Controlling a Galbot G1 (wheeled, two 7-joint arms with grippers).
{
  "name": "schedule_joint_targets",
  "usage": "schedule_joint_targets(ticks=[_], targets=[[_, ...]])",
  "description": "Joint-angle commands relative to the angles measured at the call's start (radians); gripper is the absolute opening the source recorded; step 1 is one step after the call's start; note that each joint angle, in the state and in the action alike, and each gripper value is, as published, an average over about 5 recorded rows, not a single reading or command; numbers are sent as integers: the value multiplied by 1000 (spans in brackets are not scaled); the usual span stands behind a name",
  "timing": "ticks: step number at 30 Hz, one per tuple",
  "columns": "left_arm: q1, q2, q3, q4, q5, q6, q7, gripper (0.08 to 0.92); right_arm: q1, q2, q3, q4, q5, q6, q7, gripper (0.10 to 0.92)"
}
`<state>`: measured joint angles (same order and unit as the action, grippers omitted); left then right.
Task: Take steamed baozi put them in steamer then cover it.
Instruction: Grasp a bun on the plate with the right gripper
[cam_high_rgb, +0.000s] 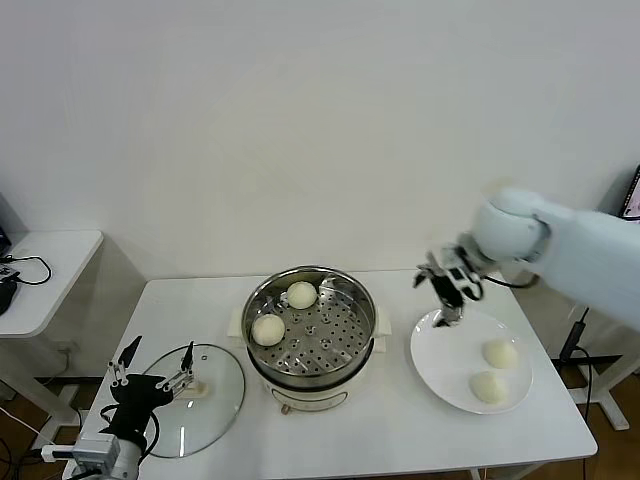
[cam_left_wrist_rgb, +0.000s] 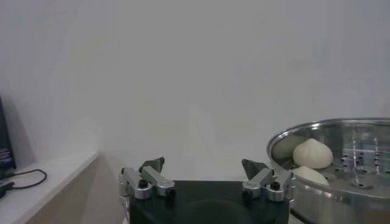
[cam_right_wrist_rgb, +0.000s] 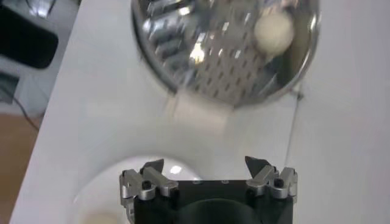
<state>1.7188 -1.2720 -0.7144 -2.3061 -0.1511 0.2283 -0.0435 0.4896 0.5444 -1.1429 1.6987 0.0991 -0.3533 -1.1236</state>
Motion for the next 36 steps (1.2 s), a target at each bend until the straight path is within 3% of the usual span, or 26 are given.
schedule_joint_targets(ticks=[1,6,12,36], targets=[[2,-1,1,2,4,-1,-1,823,-440,-293,292,53,-241,106,-10,823],[4,-1,2,12,8,-2,-1,823,-731,-309,537,5,-295,127,0,823],[1,3,8,21,12,-2,-1,823,-879,-272,637,-38,-329,123,9,823],[-3,-3,6,38,16,0,-1,823,-859,-84,572,-192,-356,87,60,819]])
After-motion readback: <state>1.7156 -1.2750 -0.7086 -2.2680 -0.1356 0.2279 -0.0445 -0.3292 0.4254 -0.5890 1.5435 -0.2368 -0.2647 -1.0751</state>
